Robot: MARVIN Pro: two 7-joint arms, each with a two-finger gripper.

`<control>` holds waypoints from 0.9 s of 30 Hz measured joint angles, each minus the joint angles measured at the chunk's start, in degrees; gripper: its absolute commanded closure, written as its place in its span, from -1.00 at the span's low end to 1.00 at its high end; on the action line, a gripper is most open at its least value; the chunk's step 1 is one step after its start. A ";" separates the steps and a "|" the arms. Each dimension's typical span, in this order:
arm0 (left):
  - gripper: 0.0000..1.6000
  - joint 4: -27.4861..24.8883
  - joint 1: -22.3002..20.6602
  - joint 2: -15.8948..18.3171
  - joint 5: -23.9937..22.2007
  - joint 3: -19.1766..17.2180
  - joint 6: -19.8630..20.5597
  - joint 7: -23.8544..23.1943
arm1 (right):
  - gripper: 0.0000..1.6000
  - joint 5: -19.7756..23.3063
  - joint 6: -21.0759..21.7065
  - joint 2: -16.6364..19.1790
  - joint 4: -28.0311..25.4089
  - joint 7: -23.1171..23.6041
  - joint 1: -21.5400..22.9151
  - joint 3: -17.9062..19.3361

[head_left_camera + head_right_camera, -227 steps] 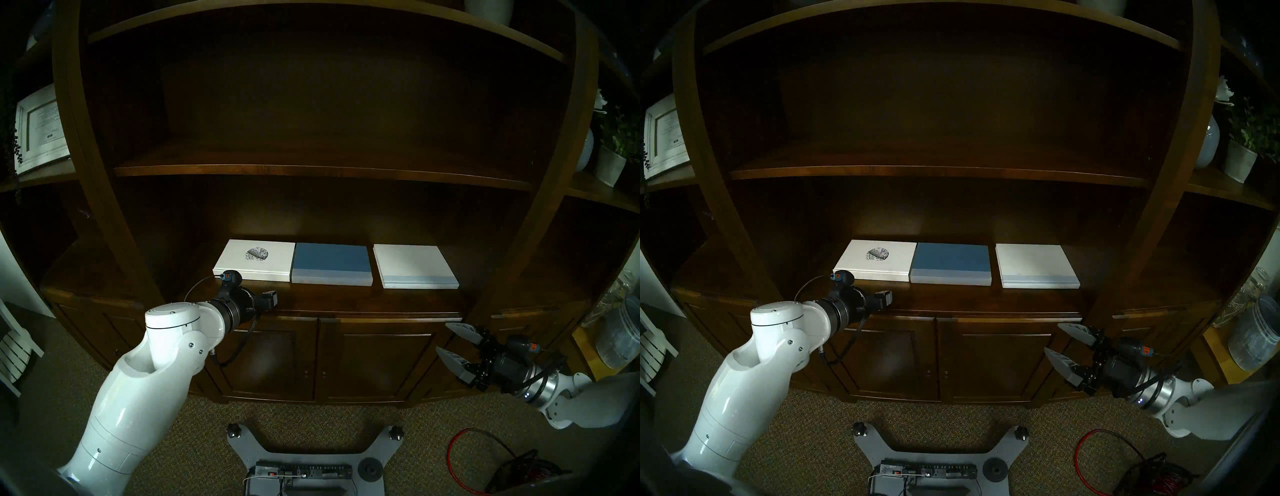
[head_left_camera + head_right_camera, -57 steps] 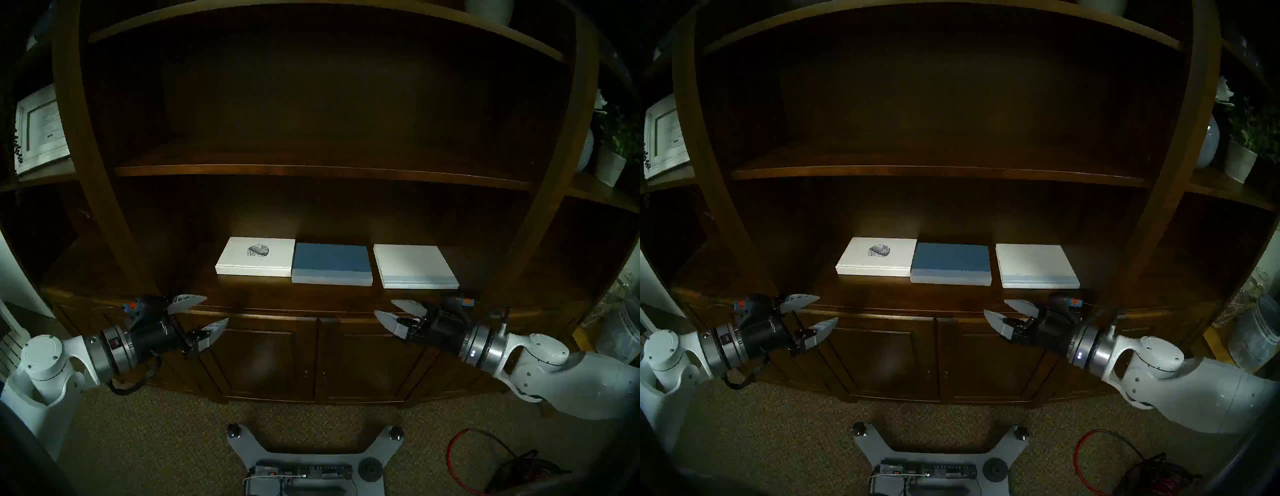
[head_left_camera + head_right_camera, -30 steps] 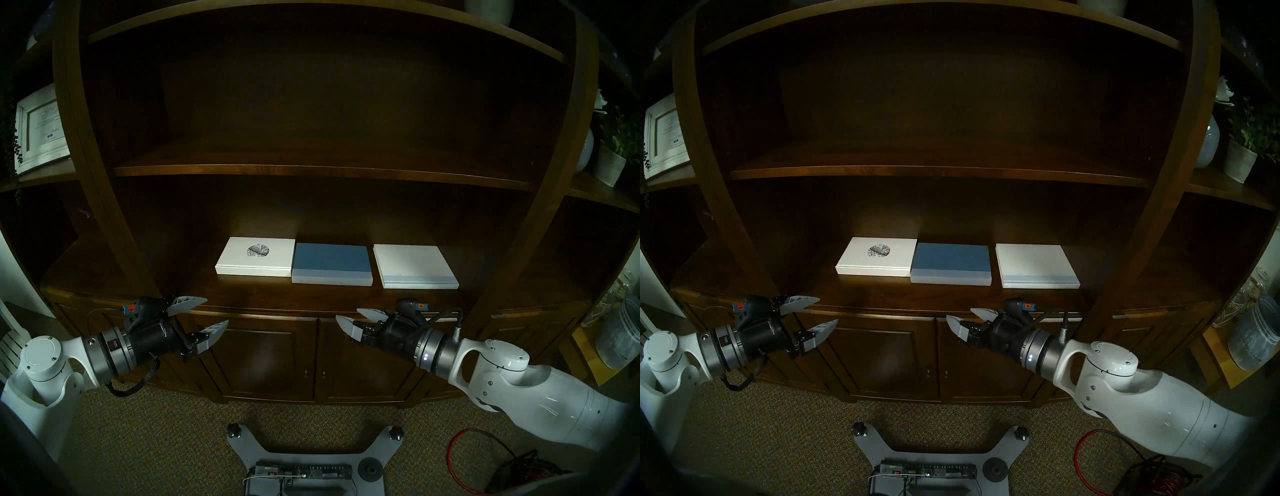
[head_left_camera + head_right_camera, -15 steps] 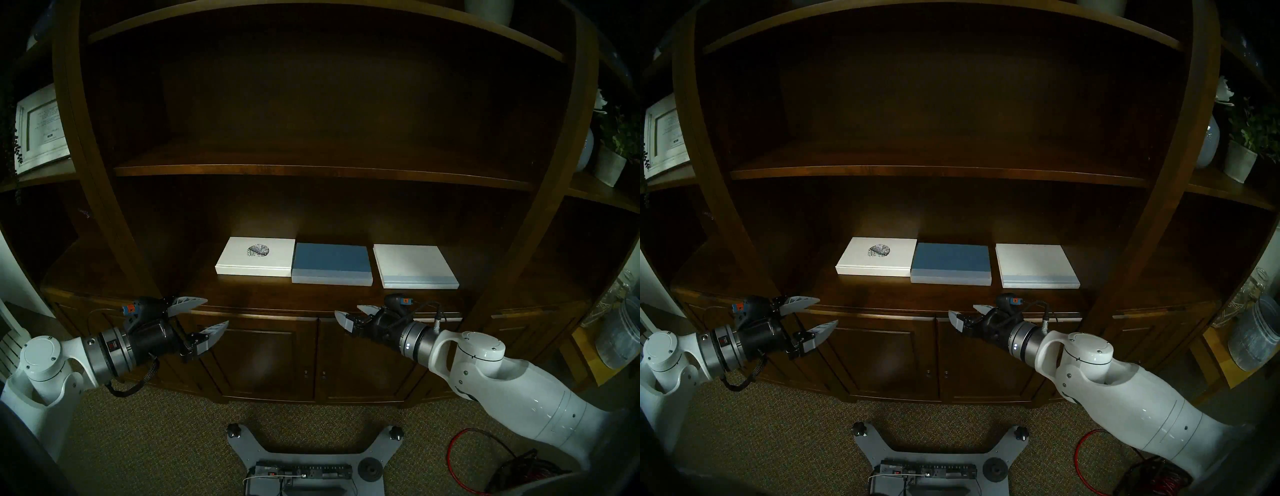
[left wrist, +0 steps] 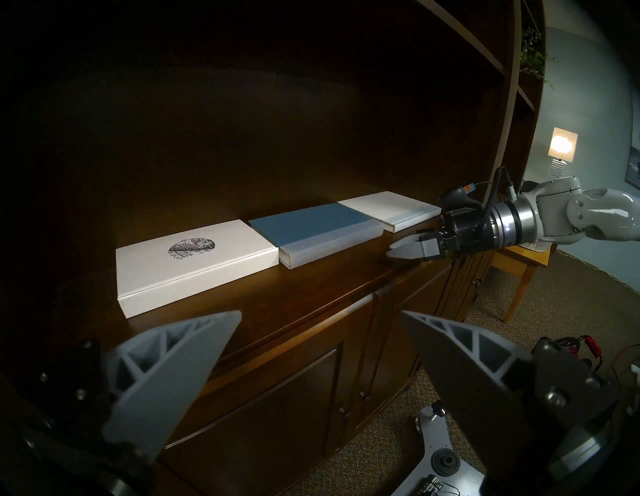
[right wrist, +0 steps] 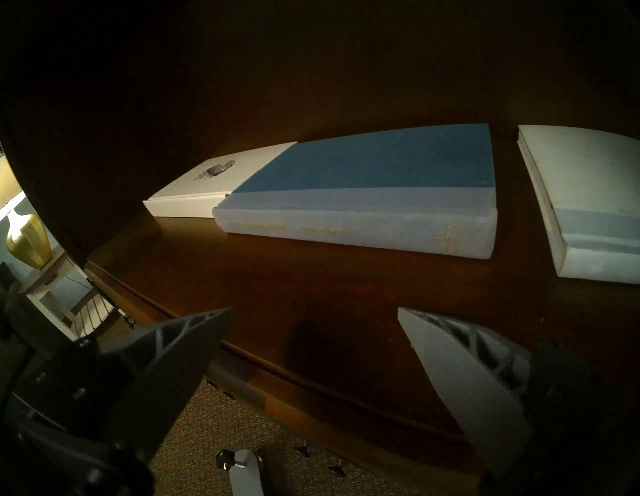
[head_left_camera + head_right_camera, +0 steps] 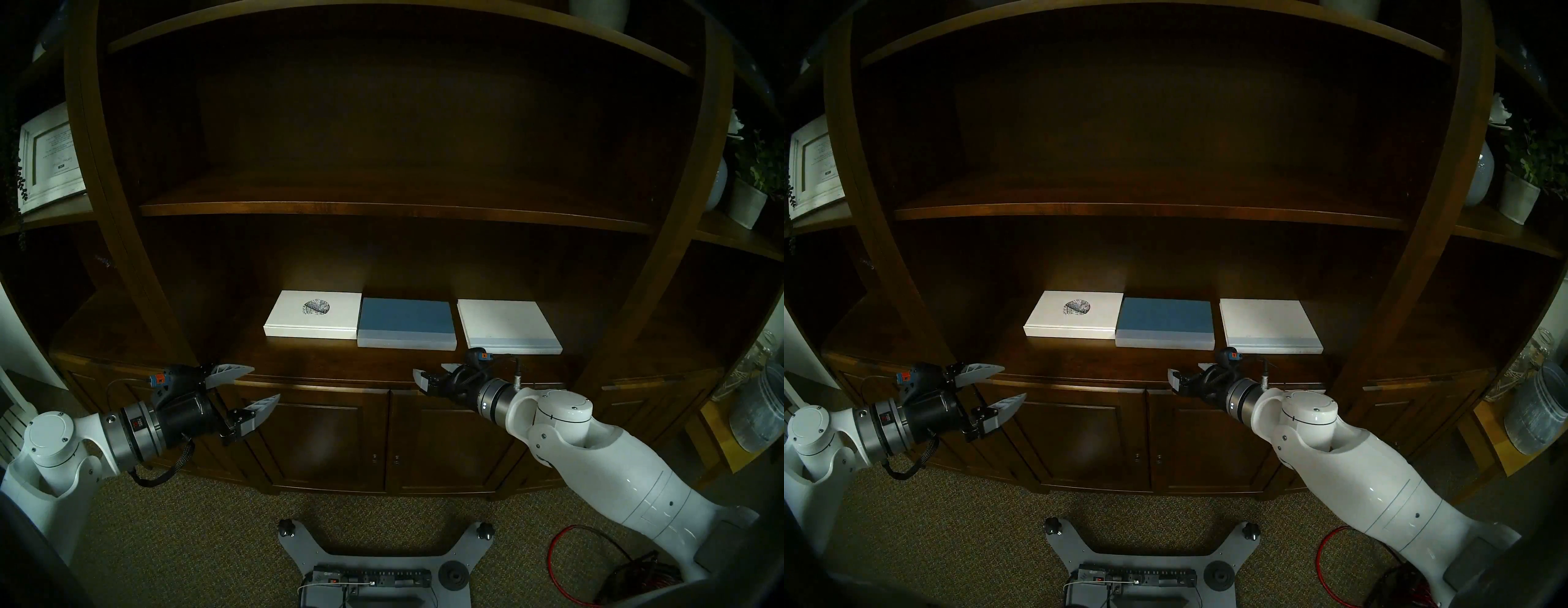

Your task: Close the books and align them horizontally on the shelf

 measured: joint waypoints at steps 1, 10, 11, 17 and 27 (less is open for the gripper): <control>-1.00 0.01 0.00 -0.01 0.00 -0.01 0.00 -0.05 | -1.00 -0.59 0.48 -0.78 0.71 -0.30 0.59 -0.15; -1.00 0.09 -0.03 -0.03 0.02 -0.10 0.00 -0.40 | -1.00 -4.54 3.11 -6.12 5.06 -2.22 5.08 -1.19; -1.00 0.09 -0.03 -0.04 0.02 -0.11 0.00 -0.43 | -1.00 -5.01 3.40 -6.76 5.58 -2.48 5.64 -1.36; -1.00 0.14 -0.06 -0.06 0.03 -0.17 -0.01 -0.66 | -1.00 -7.92 5.13 -10.60 8.94 -4.27 9.18 -2.89; -1.00 0.20 -0.12 -0.12 0.05 -0.32 -0.05 -0.98 | -1.00 -12.30 7.46 -15.65 14.90 -7.63 14.50 -5.29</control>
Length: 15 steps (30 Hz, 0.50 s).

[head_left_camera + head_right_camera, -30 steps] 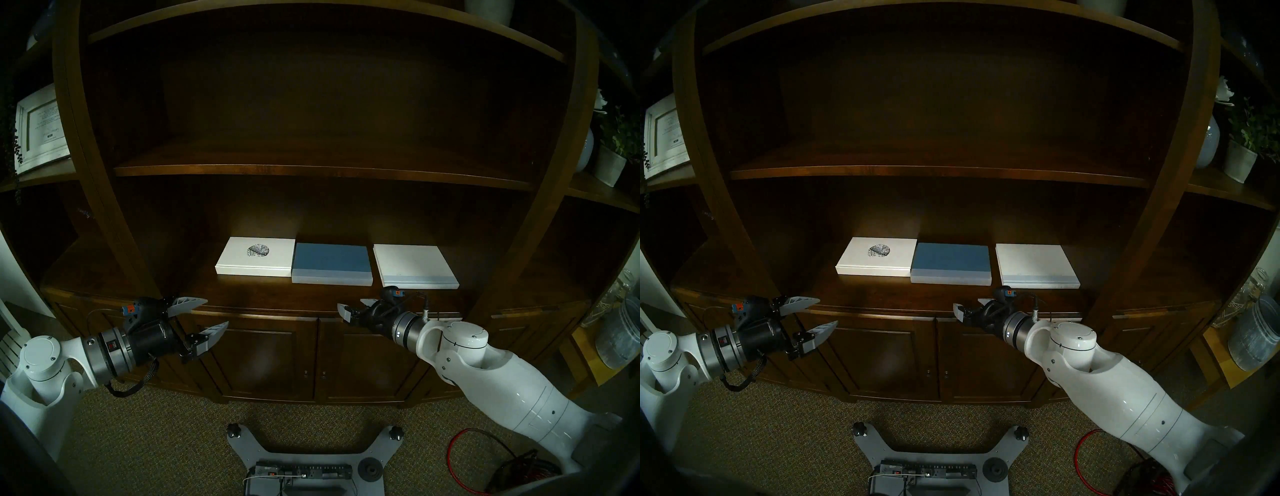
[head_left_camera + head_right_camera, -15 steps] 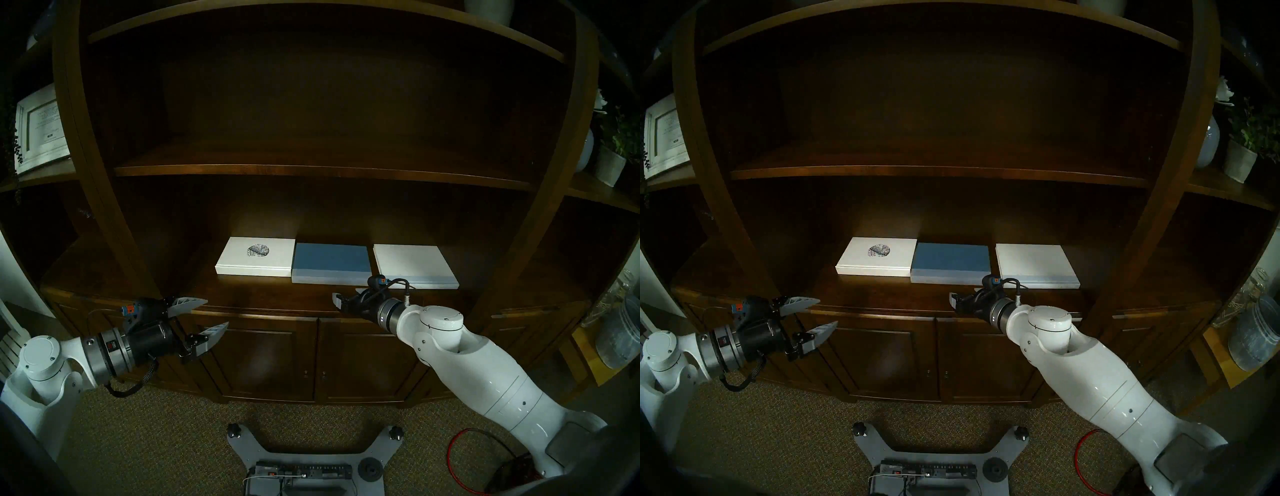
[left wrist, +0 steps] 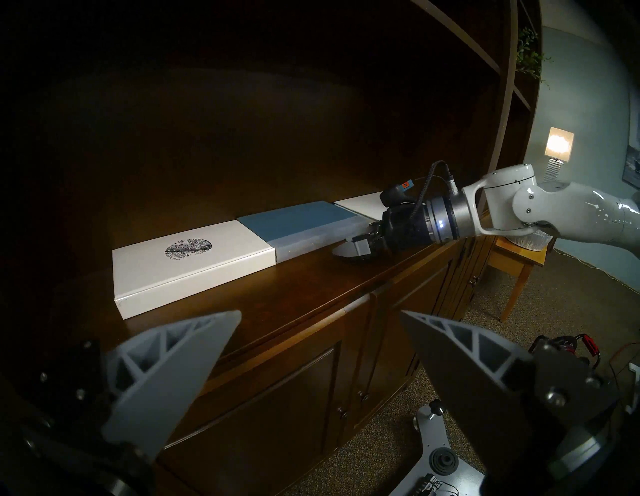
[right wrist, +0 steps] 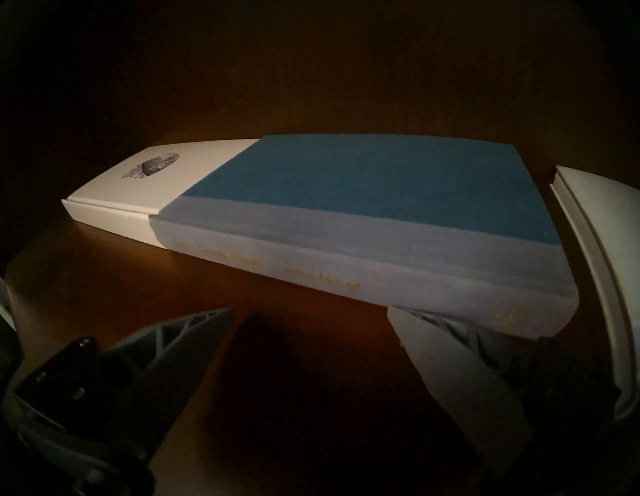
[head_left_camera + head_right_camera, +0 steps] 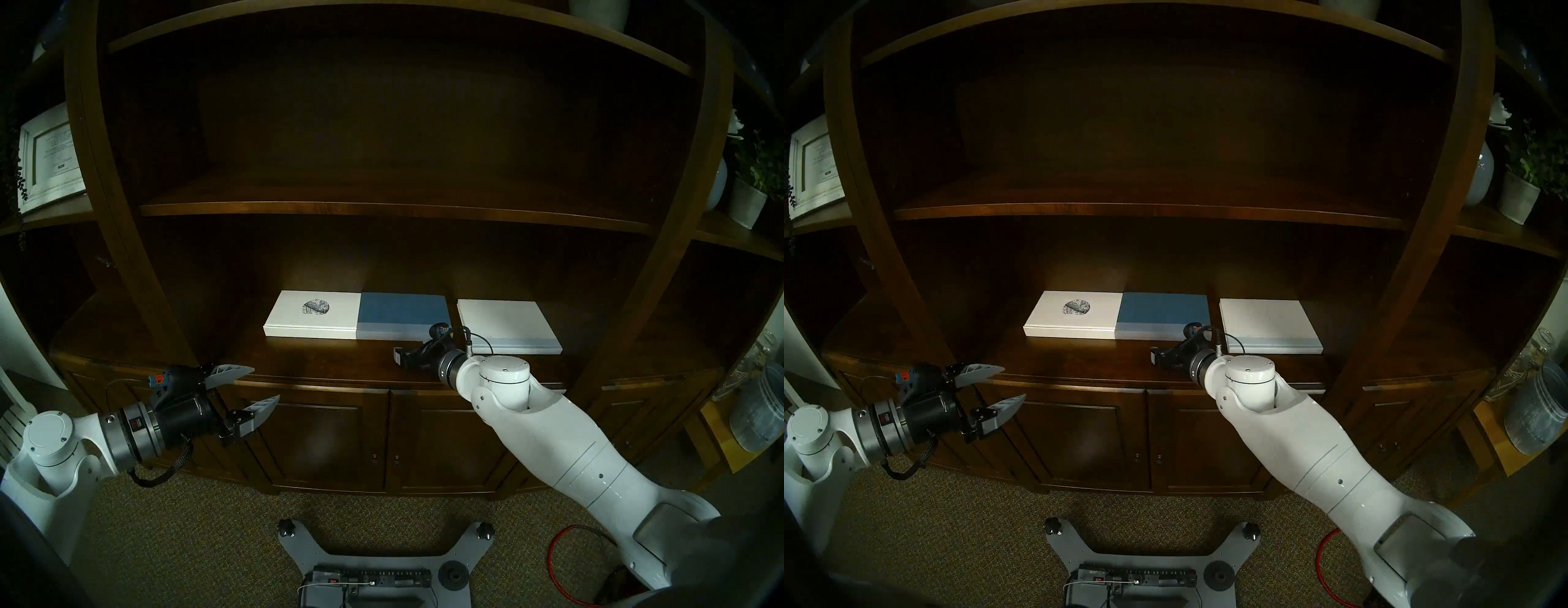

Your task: Close the books and align them horizontally on the shelf

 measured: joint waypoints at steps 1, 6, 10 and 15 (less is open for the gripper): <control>-1.00 0.00 -0.01 -0.01 0.00 -0.01 -0.01 -0.04 | -1.00 -0.54 0.26 -0.48 0.78 -0.44 0.63 -0.22; -1.00 0.01 -0.05 -0.05 0.01 -0.13 -0.10 -0.19 | -1.00 -2.13 1.18 -2.06 3.17 -1.50 2.56 -1.11; -1.00 0.01 -0.12 -0.17 0.01 -0.38 -0.50 -0.47 | -1.00 -3.95 2.13 -3.56 5.13 -1.95 4.28 -2.41; -1.00 0.07 -0.18 -0.81 0.08 -0.81 -2.49 -1.50 | -1.00 -6.61 2.57 -3.53 6.17 0.55 6.16 -4.82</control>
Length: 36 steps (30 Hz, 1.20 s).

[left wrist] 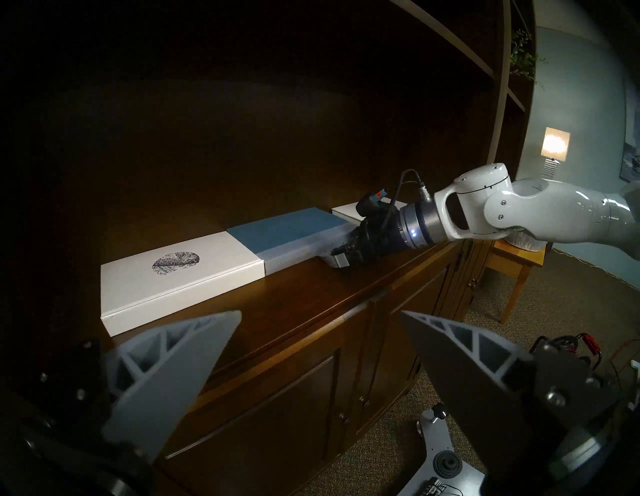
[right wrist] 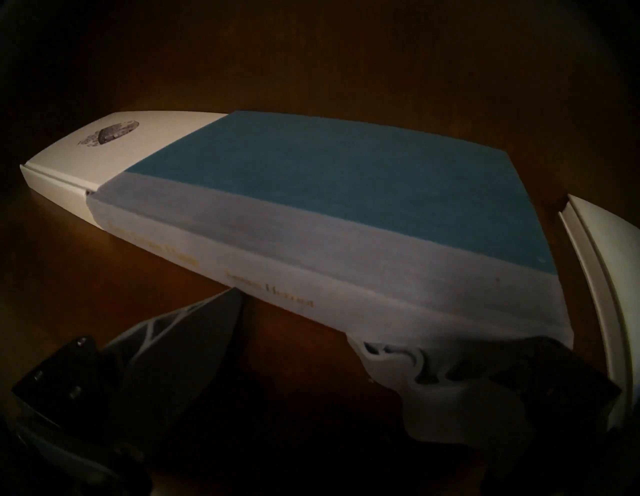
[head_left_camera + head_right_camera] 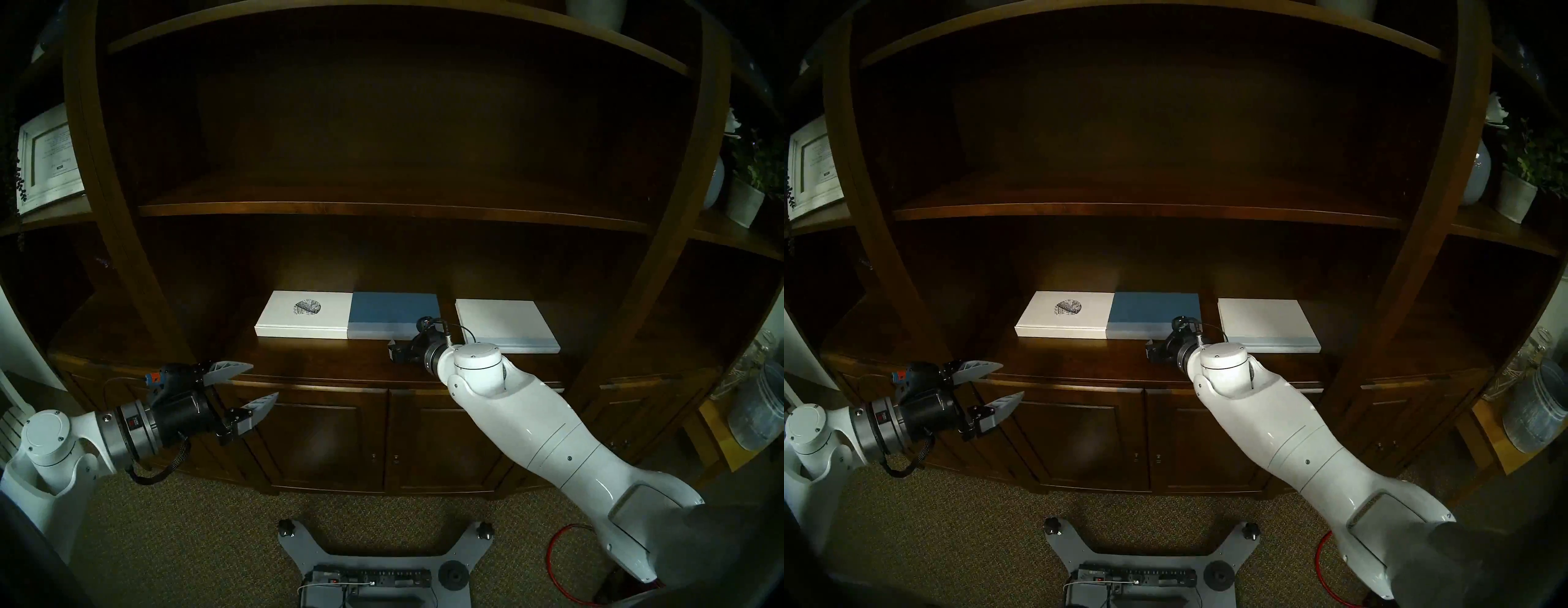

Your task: Close the books and align them horizontally on the shelf

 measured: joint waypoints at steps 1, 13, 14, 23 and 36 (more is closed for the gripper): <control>-1.00 0.02 -0.01 -0.12 0.02 -0.03 -0.31 -0.17 | -1.00 -0.24 -0.05 0.35 -0.26 0.49 0.15 -0.39; -1.00 0.32 -0.10 -0.85 0.22 -0.16 -1.50 -1.10 | -1.00 -1.69 0.14 6.95 -10.35 4.96 -4.69 -1.09; -1.00 0.33 -0.11 -0.88 0.23 -0.16 -1.52 -1.14 | -1.00 -1.71 0.18 7.45 -11.10 5.13 -5.27 -0.79; -1.00 0.44 -0.22 -1.13 0.42 -0.17 -1.62 -1.51 | -1.00 -1.87 0.59 13.11 -18.78 6.48 -12.00 3.30; -1.00 0.71 -0.27 -1.16 0.69 -0.12 -1.55 -1.87 | -1.00 -1.90 -0.22 22.75 -29.03 7.73 -20.93 8.81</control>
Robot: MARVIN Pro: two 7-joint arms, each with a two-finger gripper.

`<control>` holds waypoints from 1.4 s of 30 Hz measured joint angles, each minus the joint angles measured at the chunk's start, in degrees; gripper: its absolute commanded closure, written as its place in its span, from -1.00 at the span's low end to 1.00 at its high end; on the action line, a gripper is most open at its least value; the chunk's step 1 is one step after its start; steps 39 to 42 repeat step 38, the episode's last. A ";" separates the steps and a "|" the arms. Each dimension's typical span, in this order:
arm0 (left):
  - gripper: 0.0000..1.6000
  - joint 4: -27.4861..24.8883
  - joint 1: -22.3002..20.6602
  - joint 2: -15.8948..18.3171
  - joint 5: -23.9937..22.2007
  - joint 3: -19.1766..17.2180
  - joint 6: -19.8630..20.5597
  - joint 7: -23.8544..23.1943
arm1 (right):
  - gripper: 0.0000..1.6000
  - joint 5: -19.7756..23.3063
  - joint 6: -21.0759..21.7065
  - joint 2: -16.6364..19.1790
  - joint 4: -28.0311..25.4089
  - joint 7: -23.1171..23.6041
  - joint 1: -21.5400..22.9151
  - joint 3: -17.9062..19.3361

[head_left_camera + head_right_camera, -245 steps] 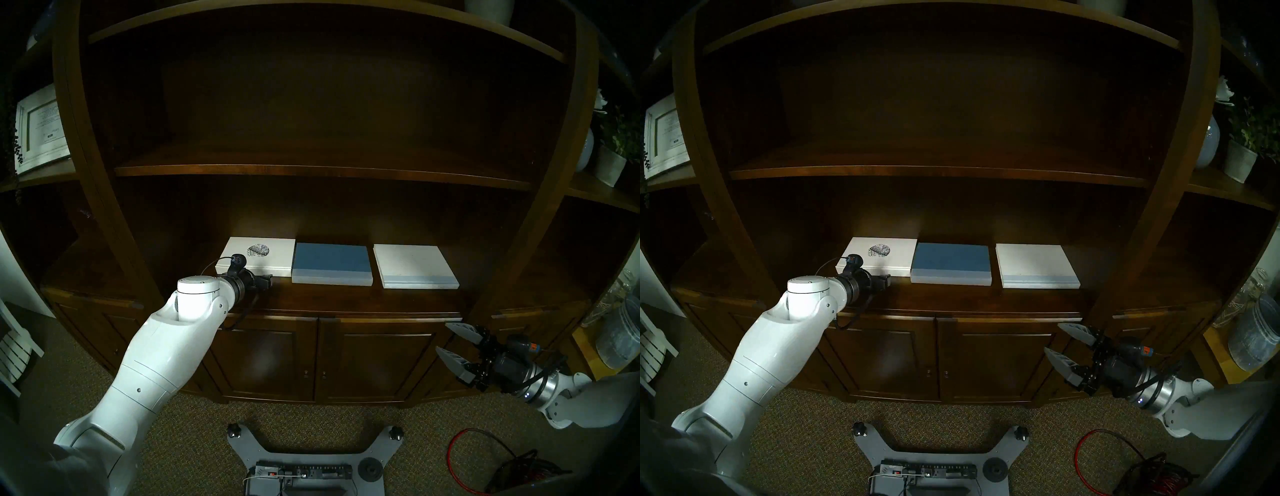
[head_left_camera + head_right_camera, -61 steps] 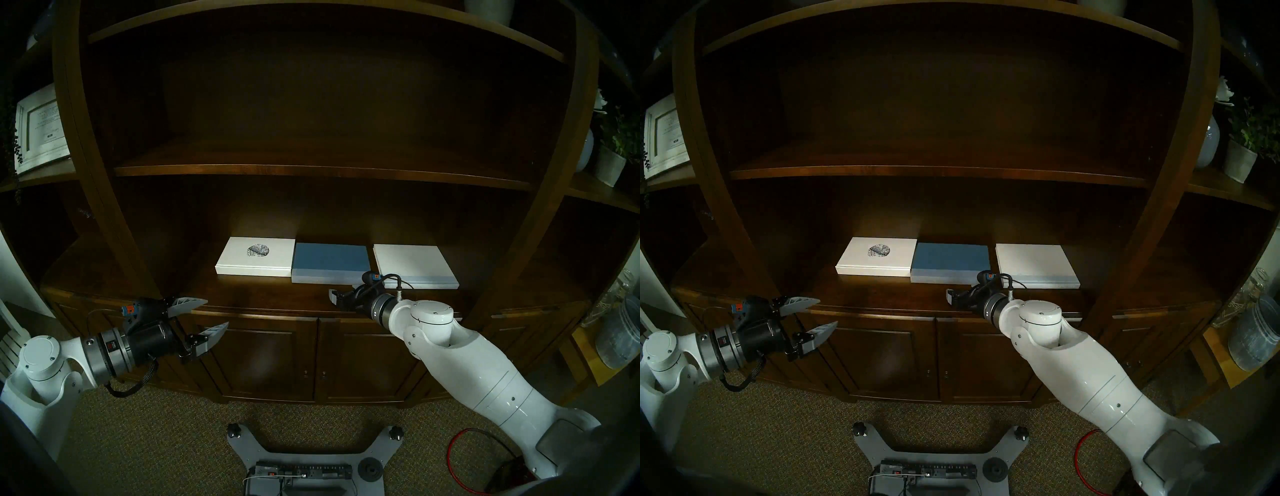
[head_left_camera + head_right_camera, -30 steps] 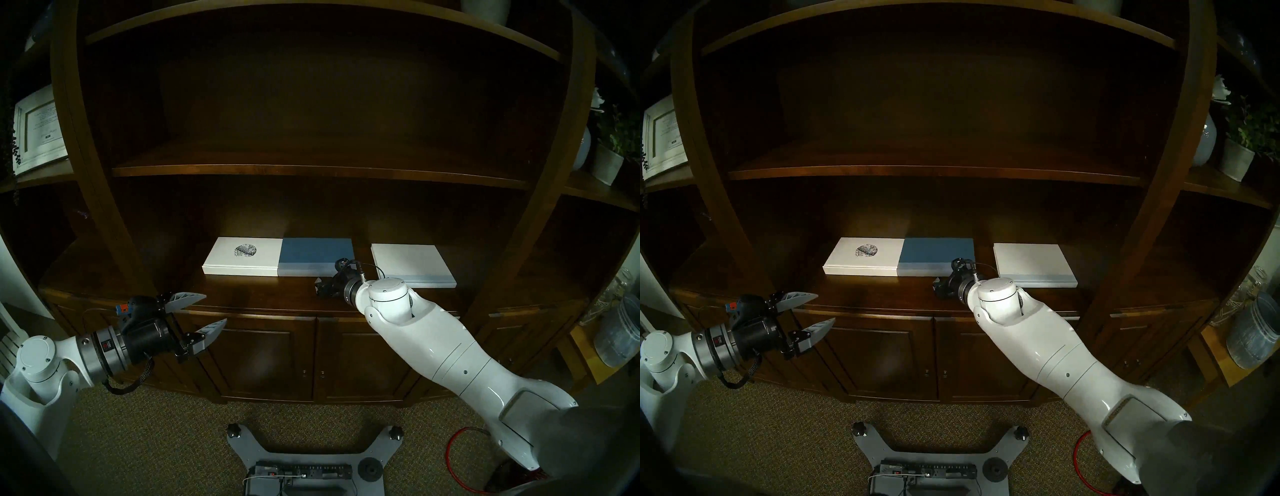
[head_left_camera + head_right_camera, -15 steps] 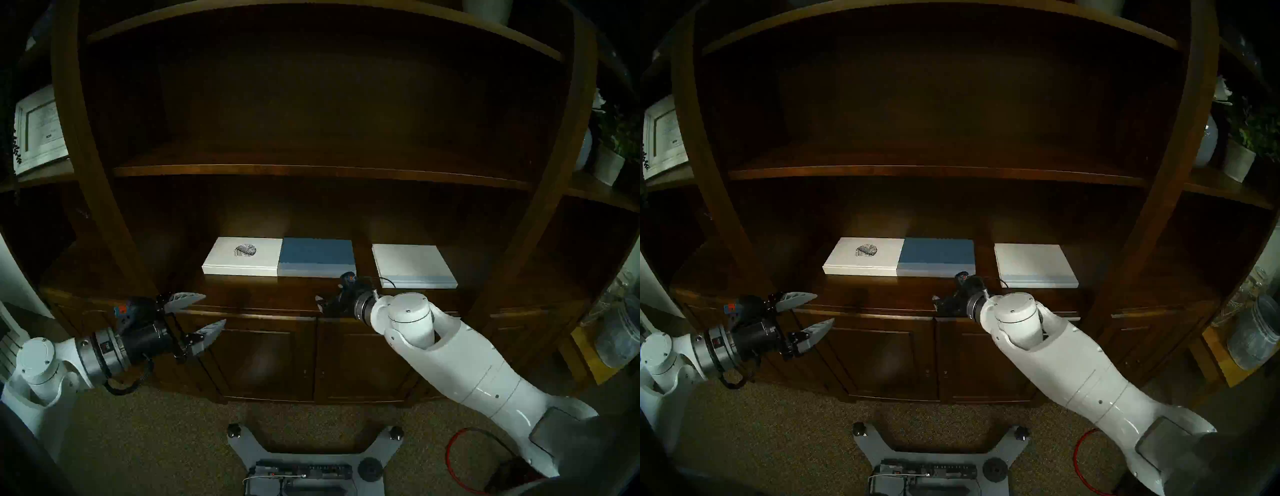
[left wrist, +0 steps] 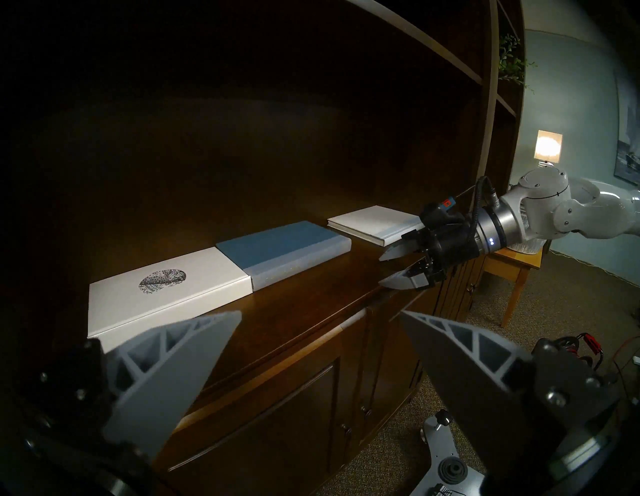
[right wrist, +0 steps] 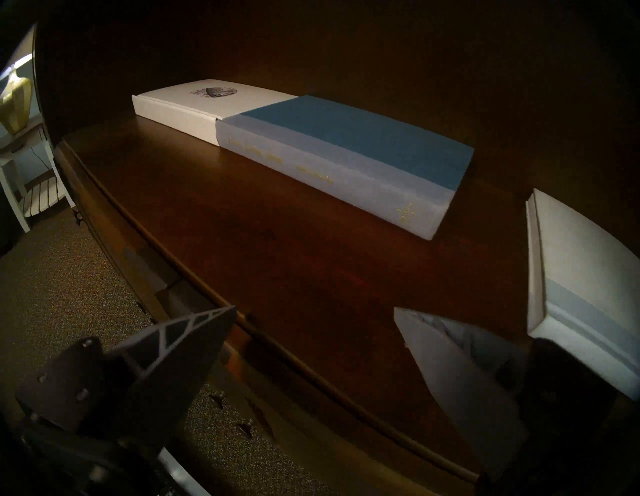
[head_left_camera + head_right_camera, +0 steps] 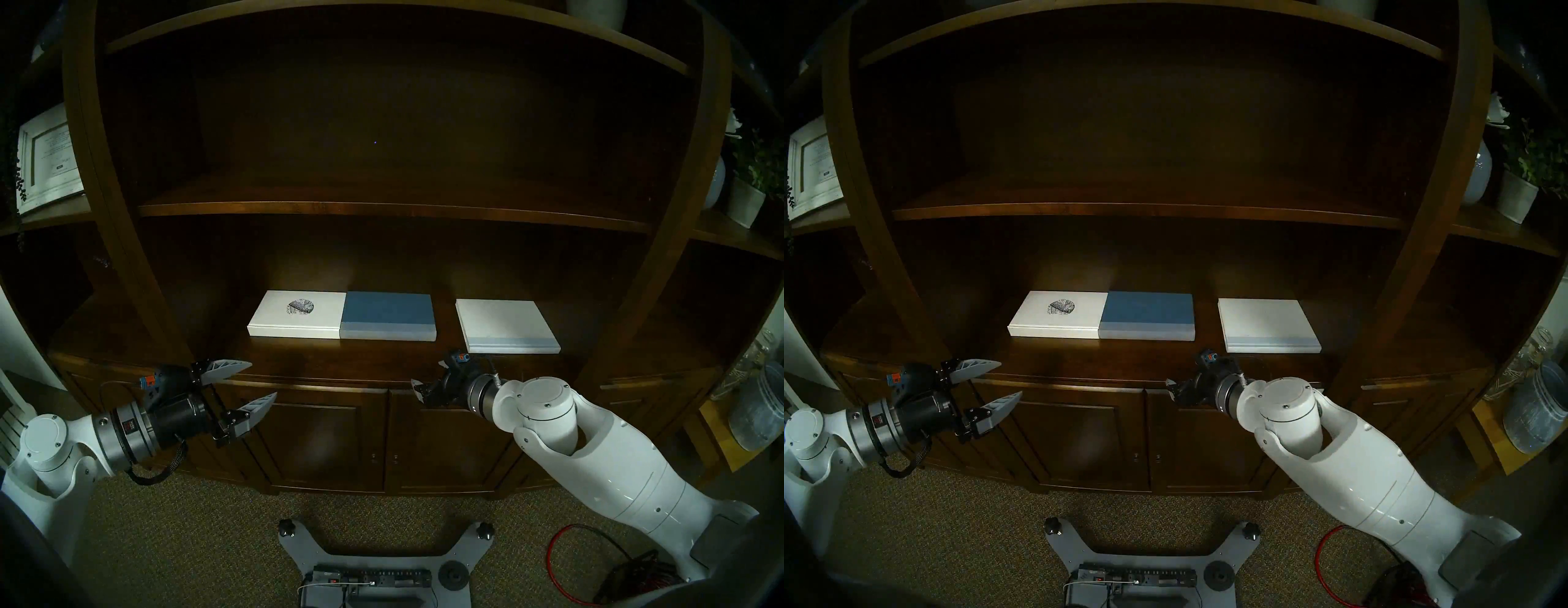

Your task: Close the books and align them horizontally on the shelf

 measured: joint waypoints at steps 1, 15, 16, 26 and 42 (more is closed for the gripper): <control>-1.00 0.02 0.00 0.00 0.02 0.00 0.00 -0.02 | -1.00 0.00 -0.11 0.71 -0.76 0.05 -0.56 0.36; -1.00 0.21 -0.03 0.07 0.26 0.02 0.02 -0.29 | -1.00 1.19 -3.63 7.82 -10.46 1.66 -6.77 4.77; -1.00 0.21 -0.03 0.08 0.27 0.02 0.02 -0.31 | -1.00 1.30 -3.88 8.07 -10.95 1.78 -7.03 4.95; -1.00 0.31 -0.06 0.18 0.41 0.02 0.02 -0.51 | -1.00 2.90 -7.37 13.47 -17.43 3.59 -13.00 7.41; -1.00 0.34 -0.13 0.31 0.49 0.02 0.02 -0.70 | -1.00 4.16 -11.39 20.00 -21.28 4.64 -20.40 10.07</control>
